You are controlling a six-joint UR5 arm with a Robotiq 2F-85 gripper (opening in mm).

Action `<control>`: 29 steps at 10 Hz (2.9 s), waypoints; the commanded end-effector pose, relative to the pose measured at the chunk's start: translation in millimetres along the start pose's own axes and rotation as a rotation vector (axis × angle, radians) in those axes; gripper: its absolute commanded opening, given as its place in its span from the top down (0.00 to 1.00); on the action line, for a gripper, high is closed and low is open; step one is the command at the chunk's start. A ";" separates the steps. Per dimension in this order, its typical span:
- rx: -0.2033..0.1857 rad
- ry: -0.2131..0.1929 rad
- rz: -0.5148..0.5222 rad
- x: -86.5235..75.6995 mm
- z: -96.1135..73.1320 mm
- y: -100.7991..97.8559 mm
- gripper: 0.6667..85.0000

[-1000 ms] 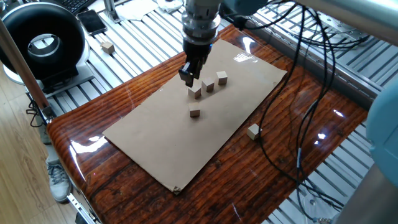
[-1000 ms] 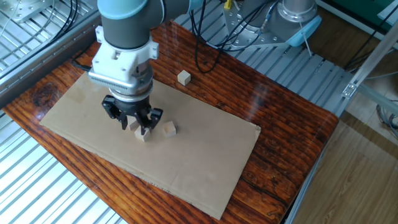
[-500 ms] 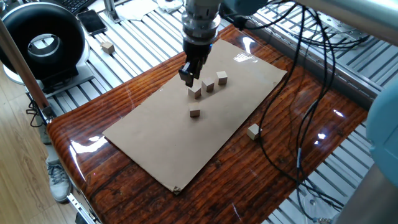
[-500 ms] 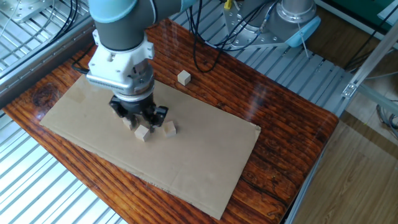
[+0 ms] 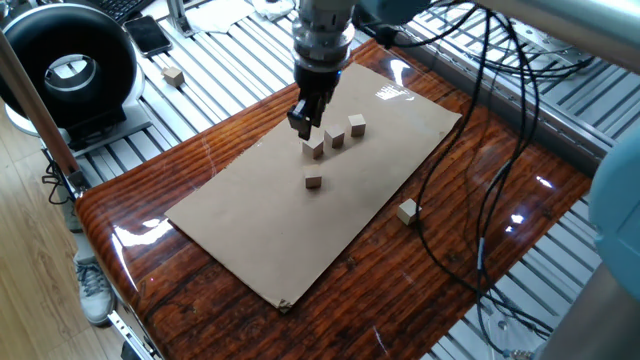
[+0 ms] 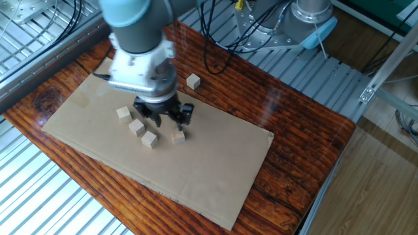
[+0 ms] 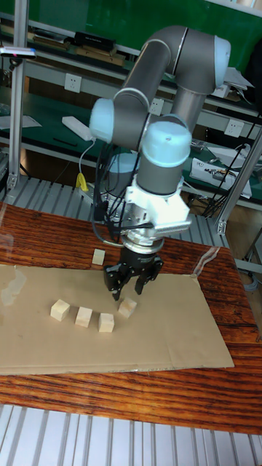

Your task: Stack the blocks in a vertical line of five

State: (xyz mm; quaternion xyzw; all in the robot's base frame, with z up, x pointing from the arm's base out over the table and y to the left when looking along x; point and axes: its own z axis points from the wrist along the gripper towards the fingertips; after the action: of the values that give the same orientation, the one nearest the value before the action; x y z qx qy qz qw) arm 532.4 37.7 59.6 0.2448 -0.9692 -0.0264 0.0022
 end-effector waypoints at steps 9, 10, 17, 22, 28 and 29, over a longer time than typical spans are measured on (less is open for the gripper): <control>0.093 -0.116 -0.305 -19.2 20.8 23.6 0.28; 0.123 -0.127 -0.324 -23.5 24.4 16.0 0.28; 0.131 -0.127 -0.359 -20.3 43.1 8.9 0.30; 0.116 -0.106 -0.352 -1.9 48.0 4.9 0.72; 0.031 -0.164 -0.109 -8.7 -17.1 -33.2 0.99; 0.043 -0.198 -0.067 -17.7 -24.4 -48.0 0.99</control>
State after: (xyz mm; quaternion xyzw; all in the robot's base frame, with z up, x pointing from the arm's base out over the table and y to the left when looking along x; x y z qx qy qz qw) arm 546.5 18.3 58.1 0.3263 -0.9426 -0.0097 -0.0701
